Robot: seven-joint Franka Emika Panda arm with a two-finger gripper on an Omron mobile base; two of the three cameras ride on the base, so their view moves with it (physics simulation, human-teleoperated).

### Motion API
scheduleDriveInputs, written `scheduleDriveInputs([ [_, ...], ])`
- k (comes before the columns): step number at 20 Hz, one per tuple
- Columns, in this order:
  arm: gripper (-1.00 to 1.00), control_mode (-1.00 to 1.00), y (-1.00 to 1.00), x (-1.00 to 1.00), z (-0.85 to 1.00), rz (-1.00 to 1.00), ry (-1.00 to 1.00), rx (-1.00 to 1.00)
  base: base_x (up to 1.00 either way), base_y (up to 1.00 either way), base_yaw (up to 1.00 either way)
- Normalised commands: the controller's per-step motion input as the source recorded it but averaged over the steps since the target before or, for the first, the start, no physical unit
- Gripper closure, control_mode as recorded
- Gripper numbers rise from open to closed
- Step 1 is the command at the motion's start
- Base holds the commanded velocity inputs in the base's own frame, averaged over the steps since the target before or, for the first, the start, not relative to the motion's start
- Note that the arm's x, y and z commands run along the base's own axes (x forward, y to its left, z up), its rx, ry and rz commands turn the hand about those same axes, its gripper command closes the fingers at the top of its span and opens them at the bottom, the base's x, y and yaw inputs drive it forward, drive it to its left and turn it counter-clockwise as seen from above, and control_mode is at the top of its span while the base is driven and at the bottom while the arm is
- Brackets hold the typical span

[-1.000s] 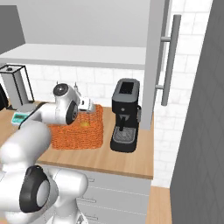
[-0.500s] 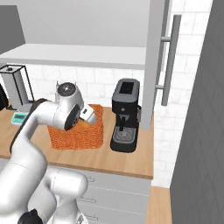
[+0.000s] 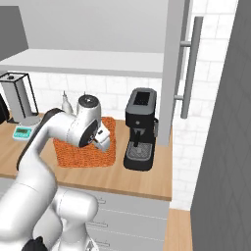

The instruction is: Open the cabinet, pick up the bread from the cabinet and place it in the basket. Then move the basket to the dining counter.

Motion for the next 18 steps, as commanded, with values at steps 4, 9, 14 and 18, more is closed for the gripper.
scheduleDriveInputs([
  [4,-1.00,-1.00,0.00,0.25,-0.28,0.00,0.22,0.10,0.00,0.00,0.00],
  [9,-1.00,-1.00,0.00,0.35,-0.34,0.00,0.03,0.01,0.00,0.00,0.00],
  [14,-1.00,-1.00,0.00,0.33,-0.37,0.00,0.00,0.00,0.00,0.00,0.00],
  [18,-1.00,-1.00,0.00,0.38,-0.30,0.00,0.02,0.00,0.00,0.00,0.00],
])
